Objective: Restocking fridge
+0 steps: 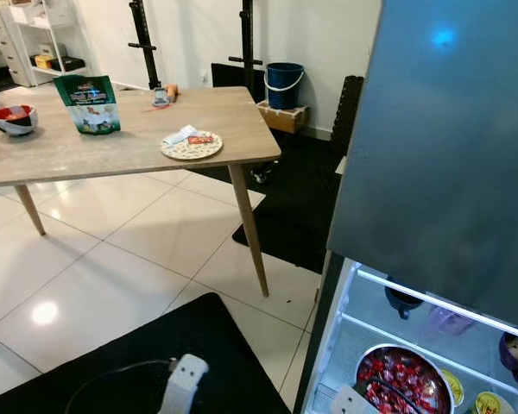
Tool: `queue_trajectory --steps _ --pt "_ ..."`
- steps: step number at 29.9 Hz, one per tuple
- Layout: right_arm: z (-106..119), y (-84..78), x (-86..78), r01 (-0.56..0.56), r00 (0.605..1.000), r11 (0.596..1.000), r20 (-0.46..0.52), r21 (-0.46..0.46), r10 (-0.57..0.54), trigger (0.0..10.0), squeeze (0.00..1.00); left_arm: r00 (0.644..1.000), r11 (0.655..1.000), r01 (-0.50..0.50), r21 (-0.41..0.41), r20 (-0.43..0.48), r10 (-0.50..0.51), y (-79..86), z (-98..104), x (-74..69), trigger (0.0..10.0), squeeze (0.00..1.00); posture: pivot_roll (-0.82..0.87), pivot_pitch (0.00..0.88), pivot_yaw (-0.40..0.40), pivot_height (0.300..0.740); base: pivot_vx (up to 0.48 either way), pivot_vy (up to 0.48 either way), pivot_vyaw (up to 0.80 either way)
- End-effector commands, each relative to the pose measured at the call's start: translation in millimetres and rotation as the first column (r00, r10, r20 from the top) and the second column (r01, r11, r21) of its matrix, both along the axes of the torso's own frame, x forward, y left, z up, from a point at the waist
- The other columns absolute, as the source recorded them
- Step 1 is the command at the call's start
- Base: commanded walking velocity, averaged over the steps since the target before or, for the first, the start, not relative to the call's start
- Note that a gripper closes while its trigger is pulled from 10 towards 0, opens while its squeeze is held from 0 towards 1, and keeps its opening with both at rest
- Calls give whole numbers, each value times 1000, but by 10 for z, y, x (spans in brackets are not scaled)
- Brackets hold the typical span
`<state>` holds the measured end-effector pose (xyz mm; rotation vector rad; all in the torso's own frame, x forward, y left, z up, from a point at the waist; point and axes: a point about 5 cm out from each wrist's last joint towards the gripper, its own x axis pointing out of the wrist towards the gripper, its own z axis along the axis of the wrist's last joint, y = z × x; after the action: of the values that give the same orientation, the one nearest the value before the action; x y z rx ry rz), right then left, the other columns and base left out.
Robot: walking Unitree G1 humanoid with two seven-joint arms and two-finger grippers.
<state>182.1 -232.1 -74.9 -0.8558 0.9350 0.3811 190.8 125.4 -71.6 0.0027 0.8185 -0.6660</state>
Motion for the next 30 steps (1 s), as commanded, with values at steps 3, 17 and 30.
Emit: queue_trajectory --steps 3,17,30 --pt "53 -18 90 2 1000 1000 30 5 -2 10000 0 996 996 81 25 20 -81 31 14 1 10000 0 -113 0 -28 740 0 0 0" --pt "76 -120 85 67 997 998 31 15 -68 10000 0 993 993 112 38 37 -113 71 28 11 10000 0 -115 0 -22 740 0 0 0" --pt "47 -150 15 94 996 995 8 18 -94 10000 0 995 994 101 48 5 -101 112 -21 -74 10000 0 -120 0 -16 740 0 0 -460"
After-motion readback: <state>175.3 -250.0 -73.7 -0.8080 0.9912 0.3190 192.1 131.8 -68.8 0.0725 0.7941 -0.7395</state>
